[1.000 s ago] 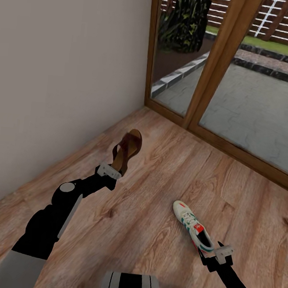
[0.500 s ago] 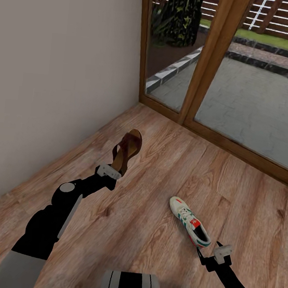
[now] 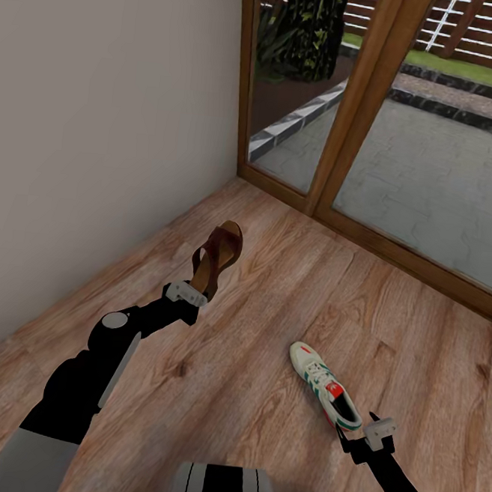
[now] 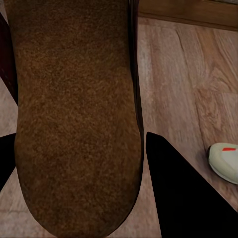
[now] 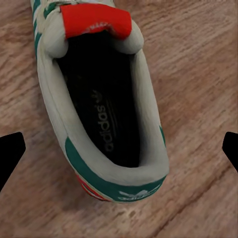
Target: Pick up the two gym shoes and the two sandals from the corridor floor and place them onto the hallstand (shoe rack) in the corridor, making sure they are on the rack and not on the floor. Arrange them so the two gym shoes are next to each other and the two sandals are next to each other.
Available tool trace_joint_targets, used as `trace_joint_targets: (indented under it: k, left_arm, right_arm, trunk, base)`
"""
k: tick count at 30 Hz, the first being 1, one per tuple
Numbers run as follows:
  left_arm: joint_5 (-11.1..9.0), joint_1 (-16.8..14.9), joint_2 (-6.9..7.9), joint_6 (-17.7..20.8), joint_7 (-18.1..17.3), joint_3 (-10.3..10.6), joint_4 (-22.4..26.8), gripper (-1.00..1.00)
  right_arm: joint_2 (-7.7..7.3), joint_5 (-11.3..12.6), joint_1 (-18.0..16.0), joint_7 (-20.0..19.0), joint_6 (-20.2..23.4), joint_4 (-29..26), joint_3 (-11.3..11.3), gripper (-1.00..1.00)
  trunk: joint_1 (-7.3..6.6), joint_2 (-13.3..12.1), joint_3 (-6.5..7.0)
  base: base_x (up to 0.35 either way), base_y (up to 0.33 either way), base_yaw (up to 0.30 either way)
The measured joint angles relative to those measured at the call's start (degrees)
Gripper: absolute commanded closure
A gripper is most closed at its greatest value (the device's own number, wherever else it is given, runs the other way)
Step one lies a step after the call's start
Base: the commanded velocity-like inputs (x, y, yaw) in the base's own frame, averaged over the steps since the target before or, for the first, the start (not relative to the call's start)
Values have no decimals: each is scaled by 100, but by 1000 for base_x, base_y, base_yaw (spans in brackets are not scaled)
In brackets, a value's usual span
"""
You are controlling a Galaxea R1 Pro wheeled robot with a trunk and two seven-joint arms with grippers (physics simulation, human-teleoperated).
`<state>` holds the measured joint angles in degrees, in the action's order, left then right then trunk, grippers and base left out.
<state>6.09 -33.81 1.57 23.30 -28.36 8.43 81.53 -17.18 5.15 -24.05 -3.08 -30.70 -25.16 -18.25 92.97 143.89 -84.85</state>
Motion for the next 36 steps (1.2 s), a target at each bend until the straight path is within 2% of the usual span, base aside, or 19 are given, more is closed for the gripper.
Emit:
trace_joint_targets:
  k: [7,21,24,32,36]
  left_arm:
    - [3,0,0,1,0,0,3,100]
    - [2,0,5,3,0,4,3,100]
    - [12,1,8,2,0,-1,3,100]
    - [-5,-1,8,3,0,-7,4,100]
    - [5,-4,8,3,0,-5,5,100]
  right_arm:
    - [0,0,0,1,-5,-1,0,-100]
    - [8,0,0,0,-3,-1,0,-100]
    - [8,0,-1,-2,-5,5,0,-100]
    - [9,0,0,-1,-5,-1,0,-100]
    - [9,0,0,-2,-5,-1,0,-100]
  trunk:
    - [-1,0,0]
    - [0,0,-1]
    - [9,4,-76]
    - [8,4,-85]
    - [19,9,-193]
  base:
    - [151,0,0]
    - [10,0,4]
    - [0,0,101]
    - [0,0,15]
    - [0,0,-25]
